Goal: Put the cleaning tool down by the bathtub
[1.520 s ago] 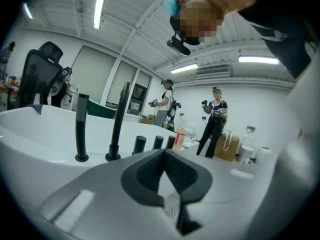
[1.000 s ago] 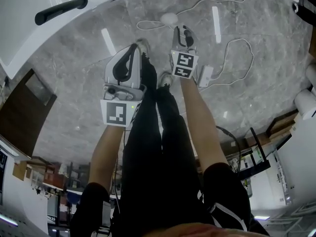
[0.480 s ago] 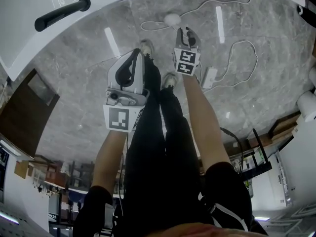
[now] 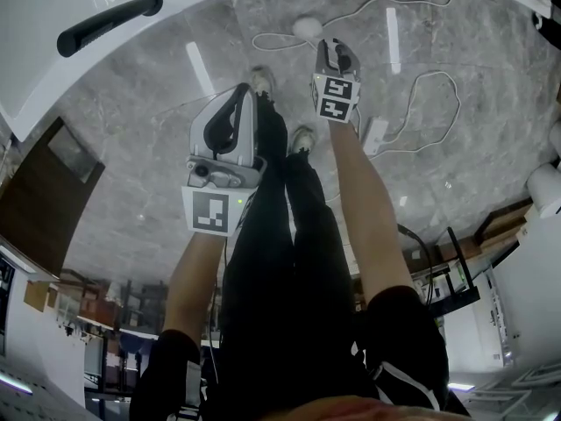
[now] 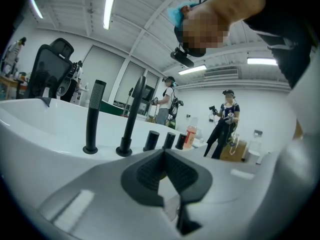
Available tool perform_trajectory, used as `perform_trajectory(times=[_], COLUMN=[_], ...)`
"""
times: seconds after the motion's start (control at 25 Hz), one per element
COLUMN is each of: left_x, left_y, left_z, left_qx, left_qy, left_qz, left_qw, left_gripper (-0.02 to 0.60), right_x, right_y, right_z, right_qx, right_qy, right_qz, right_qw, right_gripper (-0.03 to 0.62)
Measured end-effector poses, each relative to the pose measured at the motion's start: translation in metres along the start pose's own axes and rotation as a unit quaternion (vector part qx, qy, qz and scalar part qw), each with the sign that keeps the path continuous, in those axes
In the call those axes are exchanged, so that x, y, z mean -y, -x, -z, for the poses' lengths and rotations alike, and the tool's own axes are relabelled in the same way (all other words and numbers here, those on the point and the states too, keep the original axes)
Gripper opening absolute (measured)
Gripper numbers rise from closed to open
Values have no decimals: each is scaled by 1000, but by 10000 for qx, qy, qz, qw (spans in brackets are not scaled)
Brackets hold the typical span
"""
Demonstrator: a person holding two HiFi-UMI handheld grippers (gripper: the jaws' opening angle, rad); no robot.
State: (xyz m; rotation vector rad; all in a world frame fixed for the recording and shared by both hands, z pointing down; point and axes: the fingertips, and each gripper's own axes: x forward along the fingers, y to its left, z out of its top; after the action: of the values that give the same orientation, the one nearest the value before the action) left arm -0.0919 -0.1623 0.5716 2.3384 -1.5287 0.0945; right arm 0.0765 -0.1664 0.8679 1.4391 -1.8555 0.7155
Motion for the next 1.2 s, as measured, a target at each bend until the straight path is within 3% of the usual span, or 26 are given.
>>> perform_trajectory(times=[0.68,0.96,1.2], left_x=[-8,-9,-8], left_y=[-9,-19,-21], left_z=[-3,-19,-11], left_qx=[23,368,470], left_qy=[37,-157,-209], left_qz=[19,127,74], left_qw=[10000,9991,9986], left_gripper=[8,8,8], right_x=[5,6,11], right_y=[-30,-54,-61], right_z=[-25,-43,-46], right_qx=[26,293,535], right_qy=[-156,-225,-305], right_qz=[-31,-8,26], right_qw=[9999,9993,9981], right_gripper=[97,98,98])
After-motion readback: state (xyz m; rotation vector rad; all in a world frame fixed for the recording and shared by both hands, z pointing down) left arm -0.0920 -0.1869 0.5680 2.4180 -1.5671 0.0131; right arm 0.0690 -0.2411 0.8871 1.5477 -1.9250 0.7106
